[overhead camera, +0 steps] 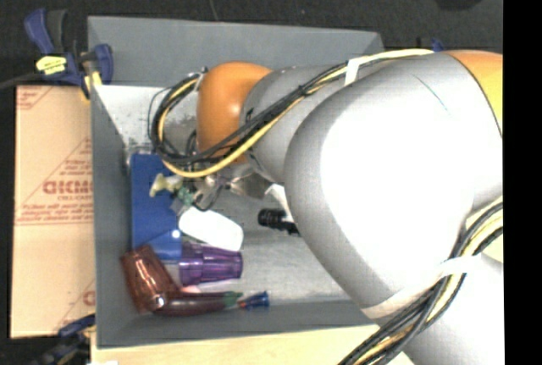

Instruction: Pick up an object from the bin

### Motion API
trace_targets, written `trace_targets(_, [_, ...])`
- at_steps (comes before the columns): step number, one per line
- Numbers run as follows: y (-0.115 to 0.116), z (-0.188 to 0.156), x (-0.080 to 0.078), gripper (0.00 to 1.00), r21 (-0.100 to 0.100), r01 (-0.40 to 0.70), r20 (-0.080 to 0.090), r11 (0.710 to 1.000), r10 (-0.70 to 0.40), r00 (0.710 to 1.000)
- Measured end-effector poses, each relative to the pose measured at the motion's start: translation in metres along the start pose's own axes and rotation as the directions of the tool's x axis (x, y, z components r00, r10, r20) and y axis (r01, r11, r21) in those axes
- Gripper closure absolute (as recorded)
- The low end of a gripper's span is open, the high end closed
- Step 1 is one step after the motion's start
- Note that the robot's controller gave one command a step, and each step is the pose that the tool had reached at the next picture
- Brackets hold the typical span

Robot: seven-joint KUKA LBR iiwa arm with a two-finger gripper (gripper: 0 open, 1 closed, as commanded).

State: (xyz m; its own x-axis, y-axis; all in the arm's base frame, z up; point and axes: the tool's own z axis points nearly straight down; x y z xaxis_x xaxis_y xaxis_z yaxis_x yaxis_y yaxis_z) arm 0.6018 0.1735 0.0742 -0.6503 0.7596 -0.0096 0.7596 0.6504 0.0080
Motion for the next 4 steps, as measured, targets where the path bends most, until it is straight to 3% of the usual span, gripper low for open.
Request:
trace_targets(2, [-0.004, -0.007, 0.004, 1.00, 0.004, -0.016, -0.001, 1.000, 0.016, 1.000])
trace_targets(4, [-0.004, -0.051, 0.002, 1.00, 0.003, -0.013, -0.002, 1.000, 0.013, 1.000])
